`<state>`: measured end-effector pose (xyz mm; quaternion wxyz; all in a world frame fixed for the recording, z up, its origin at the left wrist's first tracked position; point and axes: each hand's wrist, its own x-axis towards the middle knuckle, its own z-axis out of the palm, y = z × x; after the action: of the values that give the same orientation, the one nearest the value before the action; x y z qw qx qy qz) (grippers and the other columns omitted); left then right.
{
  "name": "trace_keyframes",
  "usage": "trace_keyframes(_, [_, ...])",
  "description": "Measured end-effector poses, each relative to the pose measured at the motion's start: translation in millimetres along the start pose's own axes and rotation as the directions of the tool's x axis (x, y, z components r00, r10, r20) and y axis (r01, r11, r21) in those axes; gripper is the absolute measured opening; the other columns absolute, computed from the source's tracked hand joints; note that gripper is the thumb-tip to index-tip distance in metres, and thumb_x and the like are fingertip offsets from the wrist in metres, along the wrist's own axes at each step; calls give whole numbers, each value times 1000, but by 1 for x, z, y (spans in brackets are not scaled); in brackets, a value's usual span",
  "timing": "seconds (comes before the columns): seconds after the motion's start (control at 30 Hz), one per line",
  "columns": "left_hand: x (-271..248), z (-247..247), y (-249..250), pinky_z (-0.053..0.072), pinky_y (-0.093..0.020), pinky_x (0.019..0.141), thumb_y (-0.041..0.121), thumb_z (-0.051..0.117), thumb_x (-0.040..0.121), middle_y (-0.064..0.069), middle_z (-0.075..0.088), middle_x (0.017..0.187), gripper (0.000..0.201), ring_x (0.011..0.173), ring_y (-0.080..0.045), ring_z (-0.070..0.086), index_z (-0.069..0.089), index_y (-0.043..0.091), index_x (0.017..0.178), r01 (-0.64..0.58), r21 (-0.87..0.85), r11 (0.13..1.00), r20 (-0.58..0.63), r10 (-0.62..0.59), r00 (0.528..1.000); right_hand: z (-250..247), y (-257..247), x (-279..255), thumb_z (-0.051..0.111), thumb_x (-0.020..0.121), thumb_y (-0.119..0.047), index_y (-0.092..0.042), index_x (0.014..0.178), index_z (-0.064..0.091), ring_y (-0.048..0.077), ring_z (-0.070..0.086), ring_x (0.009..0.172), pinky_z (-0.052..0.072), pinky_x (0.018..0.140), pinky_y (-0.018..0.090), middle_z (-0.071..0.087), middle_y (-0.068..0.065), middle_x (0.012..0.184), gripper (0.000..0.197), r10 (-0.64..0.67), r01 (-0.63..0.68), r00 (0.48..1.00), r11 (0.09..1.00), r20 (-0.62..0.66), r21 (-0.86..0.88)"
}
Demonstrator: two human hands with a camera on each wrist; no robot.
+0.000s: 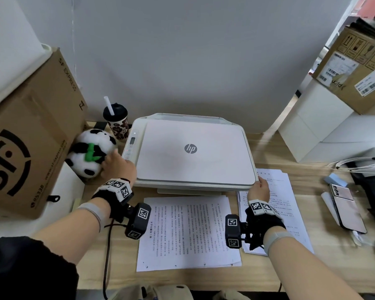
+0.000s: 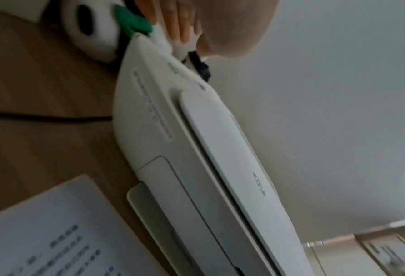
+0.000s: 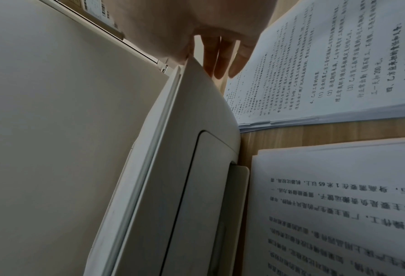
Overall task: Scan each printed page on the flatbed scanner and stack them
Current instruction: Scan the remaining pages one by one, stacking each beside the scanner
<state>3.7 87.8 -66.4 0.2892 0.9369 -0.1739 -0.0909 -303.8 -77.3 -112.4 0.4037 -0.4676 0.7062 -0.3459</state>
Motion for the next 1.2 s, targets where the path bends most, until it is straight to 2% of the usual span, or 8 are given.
trace_keyframes(0.2, [21, 13, 12, 43, -40, 95, 23, 33, 85, -20, 55, 120, 39, 110, -40, 53, 51, 1, 113, -7, 67, 998, 404, -21, 914, -6, -10, 9, 32, 97, -11, -18, 129, 49, 33, 46, 122, 37, 97, 38, 52, 18, 131, 38, 108, -104, 993, 993, -56, 58])
trace_keyframes(0.3, [32, 11, 19, 45, -41, 95, 17, 41, 89, -24, 55, 122, 41, 110, -41, 54, 47, -6, 122, 42, 54, 998, 399, -60, 915, -12, -17, 11, 33, 97, -12, -17, 130, 48, 32, 48, 121, 37, 97, 36, 53, 16, 131, 37, 93, -88, 994, 993, -50, 81])
trace_keyframes(0.43, [29, -14, 42, 46, -38, 66, 5, 38, 94, -19, 54, 84, 18, 83, -37, 60, 52, -3, 86, 61, -132, 989, 402, -3, 916, -16, -22, 17, 35, 94, -10, -15, 127, 48, 27, 56, 100, 38, 85, 30, 64, 11, 117, 36, 70, -46, 990, 980, -119, 196])
trace_keyframes(0.5, [31, -25, 51, 30, -20, 42, 15, 42, 92, -10, 42, 63, 22, 47, -23, 44, 45, 6, 73, 148, -389, 910, 394, 19, 919, -16, -28, 19, 34, 89, -6, -16, 124, 48, 27, 60, 91, 43, 79, 31, 70, 7, 99, 39, 55, -3, 981, 962, -184, 273])
trace_keyframes(0.57, [37, -32, 60, 21, -7, 37, 20, 43, 91, -5, 33, 57, 27, 29, -13, 33, 38, 14, 65, 227, -560, 796, 370, -5, 929, -14, -38, 22, 33, 87, -3, -16, 118, 50, 22, 62, 74, 44, 65, 27, 67, 2, 80, 38, 37, 26, 981, 948, -190, 317])
trace_keyframes(0.73, [48, -50, 100, 18, -15, 36, 26, 37, 95, 3, 46, 44, 32, 30, -5, 32, 53, 19, 69, 208, -825, 526, 261, 28, 965, 3, -62, 33, 33, 91, -1, -17, 107, 53, 6, 54, 50, 38, 41, 14, 59, 0, 70, 30, -37, 25, 999, 959, 37, 282])
trace_keyframes(0.93, [68, -61, 154, 22, -19, 44, 31, 33, 96, 9, 55, 45, 36, 48, -6, 42, 51, 23, 66, 131, -896, 425, 185, 88, 979, 33, -70, 40, 54, 90, -12, -9, 114, 57, 18, 55, 80, 41, 76, 27, 56, 5, 95, 25, -93, 115, 965, 991, 244, -74])
trace_keyframes(1.2, [94, -59, 199, 34, -24, 55, 29, 31, 99, 6, 56, 79, 24, 63, -7, 47, 52, 18, 96, 161, -896, 413, 223, 105, 969, 53, -80, 42, 68, 81, -41, -20, 131, 54, 28, 51, 118, 42, 98, 34, 54, 13, 125, 56, -178, 332, 930, 779, 321, -532])
